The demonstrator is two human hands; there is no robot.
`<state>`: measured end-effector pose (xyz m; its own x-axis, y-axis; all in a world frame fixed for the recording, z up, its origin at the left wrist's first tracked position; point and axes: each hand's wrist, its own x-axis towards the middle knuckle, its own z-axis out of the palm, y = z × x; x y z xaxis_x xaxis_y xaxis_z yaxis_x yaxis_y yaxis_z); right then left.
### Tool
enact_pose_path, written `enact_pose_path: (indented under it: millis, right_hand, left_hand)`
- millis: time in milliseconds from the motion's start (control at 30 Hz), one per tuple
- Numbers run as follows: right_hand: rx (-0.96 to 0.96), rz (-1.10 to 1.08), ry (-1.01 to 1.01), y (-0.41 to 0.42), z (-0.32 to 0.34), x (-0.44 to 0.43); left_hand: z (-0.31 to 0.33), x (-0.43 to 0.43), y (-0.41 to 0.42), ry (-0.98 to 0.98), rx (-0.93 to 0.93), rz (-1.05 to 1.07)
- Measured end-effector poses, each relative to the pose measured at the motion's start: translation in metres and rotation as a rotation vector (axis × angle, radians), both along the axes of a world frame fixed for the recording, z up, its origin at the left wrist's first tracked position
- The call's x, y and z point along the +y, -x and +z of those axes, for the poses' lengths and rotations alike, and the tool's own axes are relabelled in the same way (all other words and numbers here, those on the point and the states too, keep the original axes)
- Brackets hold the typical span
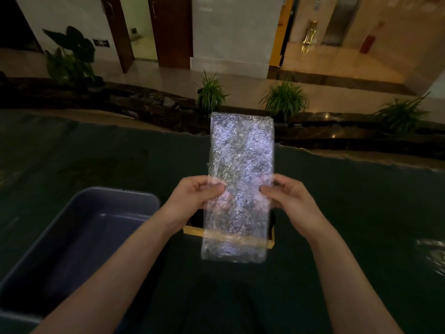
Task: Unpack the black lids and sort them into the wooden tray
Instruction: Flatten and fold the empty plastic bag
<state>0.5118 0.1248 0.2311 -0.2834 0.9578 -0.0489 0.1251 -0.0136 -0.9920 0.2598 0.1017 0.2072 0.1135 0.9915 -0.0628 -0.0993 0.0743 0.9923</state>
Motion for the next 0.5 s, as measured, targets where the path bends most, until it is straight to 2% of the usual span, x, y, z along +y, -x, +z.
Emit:
enact_pose_path:
  millis: [100, 233, 333, 500]
  right_hand:
    - [0.012, 0.033, -0.005, -0.007, 0.0, -0.004]
    - [0.074, 0.089, -0.008, -0.016, -0.004, -0.007]
    - [0.118, 0.098, -0.029, -0.024, -0.01, -0.006]
    - [0.207, 0.103, -0.026, -0.036, -0.019, -0.008]
  left_hand:
    - [-0.002, 0.001, 0.001, 0.013, -0.016, -0.027]
    - [-0.004, 0.001, -0.002, 0.055, -0.133, -0.047]
    - [-0.008, -0.002, -0.007, 0.013, -0.071, -0.036]
    - [-0.01, -0.004, -0.014, -0.029, -0.138, -0.048]
